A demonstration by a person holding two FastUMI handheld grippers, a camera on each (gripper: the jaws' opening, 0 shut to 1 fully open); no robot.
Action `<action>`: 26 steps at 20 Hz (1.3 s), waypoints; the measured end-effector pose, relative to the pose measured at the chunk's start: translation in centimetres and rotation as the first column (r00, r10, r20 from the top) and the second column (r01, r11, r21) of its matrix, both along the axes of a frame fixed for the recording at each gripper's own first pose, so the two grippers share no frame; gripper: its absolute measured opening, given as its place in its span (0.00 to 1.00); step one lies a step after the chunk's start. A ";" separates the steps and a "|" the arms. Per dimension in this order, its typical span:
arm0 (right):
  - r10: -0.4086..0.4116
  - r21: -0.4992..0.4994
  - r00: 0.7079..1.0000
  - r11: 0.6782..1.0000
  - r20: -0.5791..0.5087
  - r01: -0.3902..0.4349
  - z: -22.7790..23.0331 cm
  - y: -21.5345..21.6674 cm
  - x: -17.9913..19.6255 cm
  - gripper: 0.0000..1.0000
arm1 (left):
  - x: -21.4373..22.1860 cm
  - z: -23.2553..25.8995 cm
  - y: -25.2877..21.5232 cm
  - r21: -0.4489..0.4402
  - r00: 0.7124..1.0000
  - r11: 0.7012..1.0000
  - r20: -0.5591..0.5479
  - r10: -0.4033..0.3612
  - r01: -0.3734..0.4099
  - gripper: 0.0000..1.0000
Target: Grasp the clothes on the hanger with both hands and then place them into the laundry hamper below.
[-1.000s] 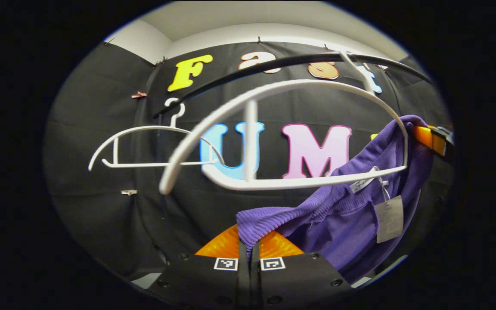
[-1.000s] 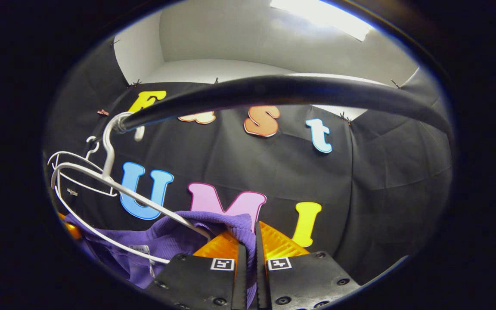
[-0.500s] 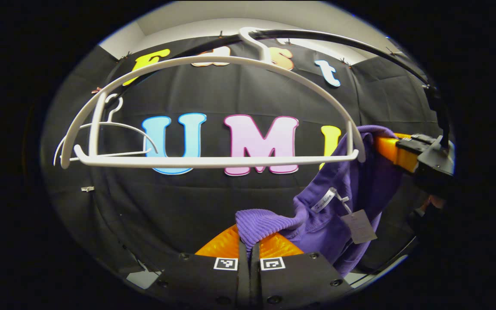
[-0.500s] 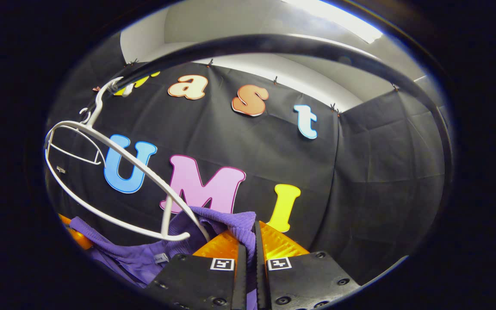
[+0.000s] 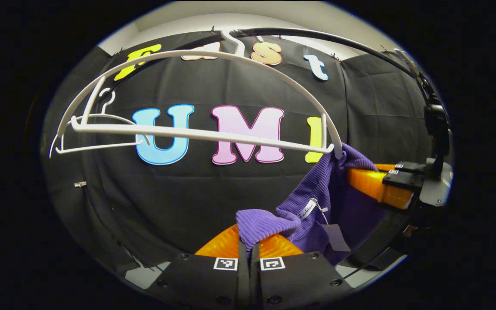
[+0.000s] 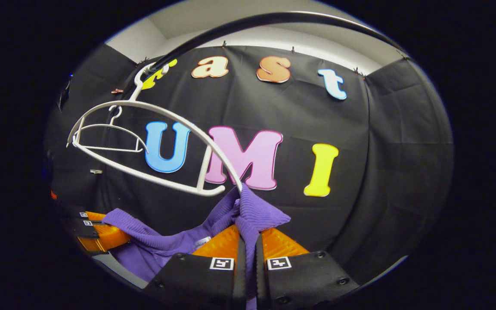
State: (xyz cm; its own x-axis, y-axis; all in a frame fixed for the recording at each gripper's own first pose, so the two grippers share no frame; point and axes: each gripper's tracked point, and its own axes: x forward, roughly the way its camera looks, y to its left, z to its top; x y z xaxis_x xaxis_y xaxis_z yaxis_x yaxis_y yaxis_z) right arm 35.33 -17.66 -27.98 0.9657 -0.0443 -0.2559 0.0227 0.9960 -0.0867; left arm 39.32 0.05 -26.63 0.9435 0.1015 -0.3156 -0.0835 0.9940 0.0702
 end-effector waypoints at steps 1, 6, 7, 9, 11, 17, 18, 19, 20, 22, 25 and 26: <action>0.002 0.004 1.000 1.000 -0.014 -0.002 -0.5 0.1 -0.4 0.14 | -0.2 -0.4 -0.2 -0.009 1.000 1.000 -0.009 -0.005 0.005 0.05; 0.053 0.115 0.981 0.993 -0.187 -0.032 -6.4 2.8 -3.9 0.14 | -2.1 -3.5 -1.7 -0.046 0.994 0.998 -0.098 -0.046 0.041 0.05; 0.071 0.133 0.975 0.990 -0.209 -0.044 -7.3 3.5 -4.4 0.14 | -2.0 -3.8 -1.4 -0.056 0.992 0.998 -0.116 -0.045 0.039 0.05; 0.121 0.179 0.963 0.981 -0.241 -0.078 -8.2 5.3 -5.3 0.14 | -3.0 -5.7 -1.0 -0.084 0.987 0.996 -0.158 -0.037 0.024 0.05; 0.176 0.252 0.946 0.962 -0.271 -0.106 -9.0 7.2 -6.1 0.14 | -4.9 -6.9 -0.3 -0.112 0.980 0.994 -0.198 -0.021 -0.001 0.05; 0.370 0.640 0.842 0.767 -0.393 -0.039 -11.5 13.1 -9.3 0.14 | -7.8 -10.3 2.3 -0.157 0.943 0.985 -0.332 0.020 -0.076 0.05; 0.389 0.665 0.827 0.747 -0.406 -0.025 -12.3 13.6 -9.7 0.14 | -8.0 -10.8 2.4 -0.181 0.935 0.980 -0.355 0.017 -0.086 0.05; 0.409 0.675 0.811 0.737 -0.419 -0.023 -12.9 14.3 -10.2 0.13 | -8.4 -11.3 2.2 -0.206 0.926 0.974 -0.378 0.010 -0.094 0.05; 0.434 0.685 0.791 0.728 -0.432 -0.026 -13.4 15.0 -10.9 0.14 | -8.5 -12.0 2.0 -0.224 0.914 0.969 -0.405 0.007 -0.107 0.05; 0.475 0.698 0.751 0.716 -0.458 -0.026 -14.3 16.5 -12.3 0.14 | -8.9 -13.3 1.9 -0.248 0.894 0.960 -0.448 0.001 -0.125 0.05; 0.484 0.668 0.693 0.744 -0.534 -0.005 -16.8 17.8 -13.9 0.13 | -11.2 -15.8 1.5 -0.271 0.841 0.949 -0.541 -0.010 -0.163 0.05; 0.483 0.655 0.674 0.755 -0.559 0.003 -17.5 17.8 -14.5 0.14 | -11.7 -16.4 1.5 -0.270 0.825 0.947 -0.565 -0.007 -0.176 0.05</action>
